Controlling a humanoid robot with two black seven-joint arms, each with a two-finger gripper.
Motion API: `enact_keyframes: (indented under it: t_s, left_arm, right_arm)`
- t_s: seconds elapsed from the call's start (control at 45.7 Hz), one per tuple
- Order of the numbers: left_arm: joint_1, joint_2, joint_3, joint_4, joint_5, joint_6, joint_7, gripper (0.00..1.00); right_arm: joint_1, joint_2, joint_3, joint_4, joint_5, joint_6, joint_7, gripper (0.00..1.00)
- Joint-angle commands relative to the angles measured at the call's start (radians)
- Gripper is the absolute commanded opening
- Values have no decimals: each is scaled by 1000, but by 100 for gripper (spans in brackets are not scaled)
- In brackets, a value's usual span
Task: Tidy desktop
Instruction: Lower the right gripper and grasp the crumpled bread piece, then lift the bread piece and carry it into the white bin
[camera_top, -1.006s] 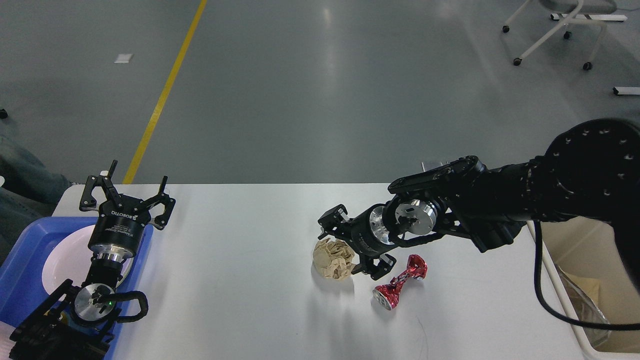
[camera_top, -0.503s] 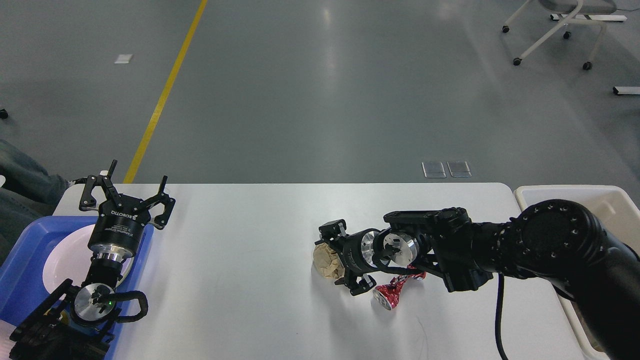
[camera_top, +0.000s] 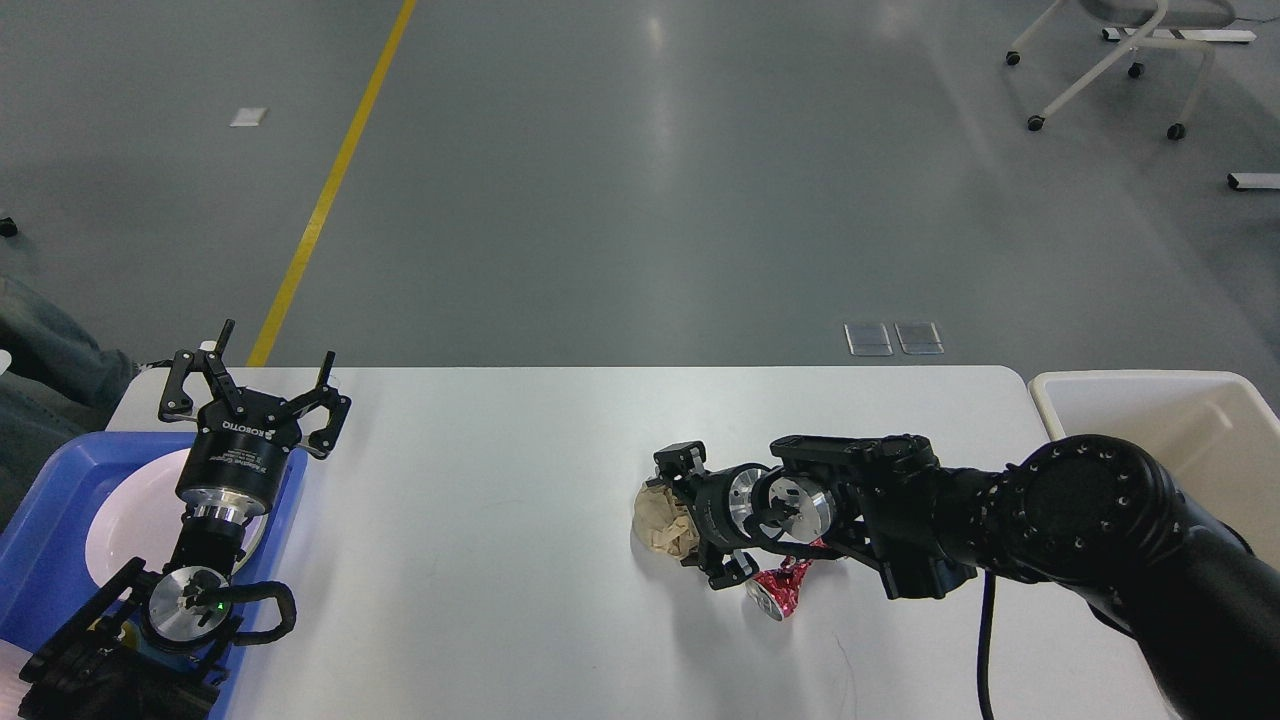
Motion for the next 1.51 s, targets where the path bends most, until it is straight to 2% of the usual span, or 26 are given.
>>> enact_keyframes:
  t_s: [0.0, 0.197, 0.284, 0.328, 0.394, 0.416, 0.765, 0.962, 1.137, 1.312, 1.4, 1.487]
  left_arm:
    - [0, 0, 1, 0, 0, 1, 0, 96]
    - [0, 0, 1, 0, 0, 0, 0, 96]
    - [0, 0, -1, 0, 0, 0, 0, 96]
    - [0, 0, 1, 0, 0, 0, 0, 96]
    - [0, 0, -1, 0, 0, 0, -2, 96]
    - [0, 0, -1, 0, 0, 0, 0, 96]
    - [0, 0, 1, 0, 0, 0, 0, 96]
    - [0, 0, -1, 0, 0, 0, 0, 96]
    - [0, 0, -1, 0, 0, 0, 0, 96]
    - [0, 0, -1, 0, 0, 0, 0, 96]
    - [0, 0, -1, 0, 0, 1, 0, 96]
    - [0, 0, -1, 0, 0, 1, 0, 96]
  right_arm:
    - [-3, 0, 0, -7, 0, 0, 0, 89]
    - [-15, 0, 0, -17, 0, -3, 1, 64]
    - [-14, -3, 0, -14, -2, -9, 1, 47]
    - [-14, -2, -2, -13, -3, -9, 1, 34]
    - [-14, -3, 0, -5, -20, -9, 1, 4]
    - [-12, -3, 0, -2, -26, -9, 1, 0]
    - [13, -11, -2, 4, -41, -34, -6, 0]
    - [72, -58, -5, 96, -32, -29, -8, 0]
    - [252, -161, -60, 315, -37, -22, -44, 0]
    - [564, -203, -323, 576, -69, -5, -43, 0]
    - [678, -243, -396, 644, -135, 69, -41, 0]
    - [788, -275, -437, 693, -233, 197, -41, 0]
